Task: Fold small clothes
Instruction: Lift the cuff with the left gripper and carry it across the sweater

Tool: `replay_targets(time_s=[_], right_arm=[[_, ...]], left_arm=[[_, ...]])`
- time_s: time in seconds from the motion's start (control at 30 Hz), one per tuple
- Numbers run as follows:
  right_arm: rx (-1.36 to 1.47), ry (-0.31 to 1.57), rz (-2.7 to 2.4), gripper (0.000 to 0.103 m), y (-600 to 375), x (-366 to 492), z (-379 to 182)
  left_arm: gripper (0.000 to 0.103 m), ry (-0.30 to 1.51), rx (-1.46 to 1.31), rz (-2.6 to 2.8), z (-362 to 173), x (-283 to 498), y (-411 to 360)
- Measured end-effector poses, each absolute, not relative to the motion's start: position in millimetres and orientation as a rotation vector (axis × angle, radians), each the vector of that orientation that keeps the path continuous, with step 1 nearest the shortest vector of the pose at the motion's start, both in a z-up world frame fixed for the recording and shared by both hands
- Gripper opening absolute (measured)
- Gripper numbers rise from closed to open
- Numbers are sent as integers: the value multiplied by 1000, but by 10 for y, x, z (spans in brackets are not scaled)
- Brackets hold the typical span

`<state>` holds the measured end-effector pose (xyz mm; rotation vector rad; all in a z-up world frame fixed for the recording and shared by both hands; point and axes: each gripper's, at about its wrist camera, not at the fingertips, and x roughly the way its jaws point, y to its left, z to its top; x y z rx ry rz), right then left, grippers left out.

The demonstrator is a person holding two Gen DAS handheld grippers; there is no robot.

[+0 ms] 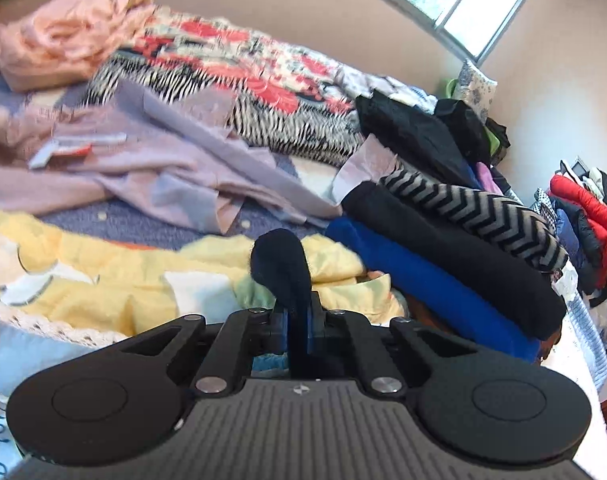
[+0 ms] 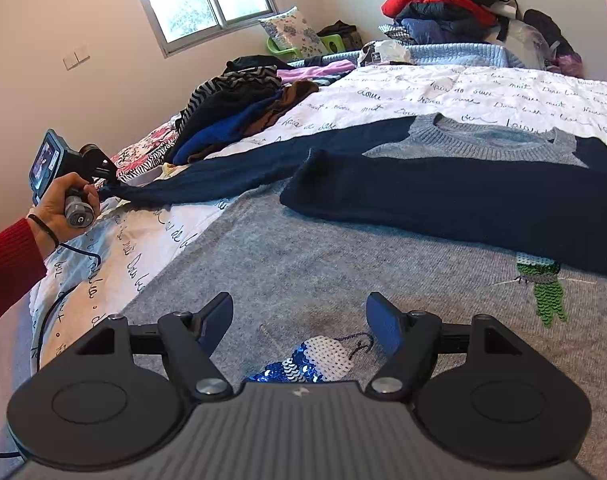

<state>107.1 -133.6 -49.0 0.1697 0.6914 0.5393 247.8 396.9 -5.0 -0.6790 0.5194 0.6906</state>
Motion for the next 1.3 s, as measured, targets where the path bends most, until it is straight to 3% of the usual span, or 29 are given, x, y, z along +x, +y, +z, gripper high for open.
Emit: replay_targets(time_s=[0.23,0.37,0.47,0.6,1.3], right_arm=[[88,638,437,74,-1455,1009,-476],[-22,627,314,74,-1538,984,-553],[-13,638,264,80,-1655,984,-601],[19,636,255,80,-1773,941,-608],[86,619,192,81,-2146,754,-622]], left_arm=[[8,381,-379,636,435,2460,3254],[8,316,-298,527,703,2452,2759],[8,272,-256,441,876,2455,2380],[8,248,-223,325,1033,2447,1853],[8,324,-119,26,804,2656,280]])
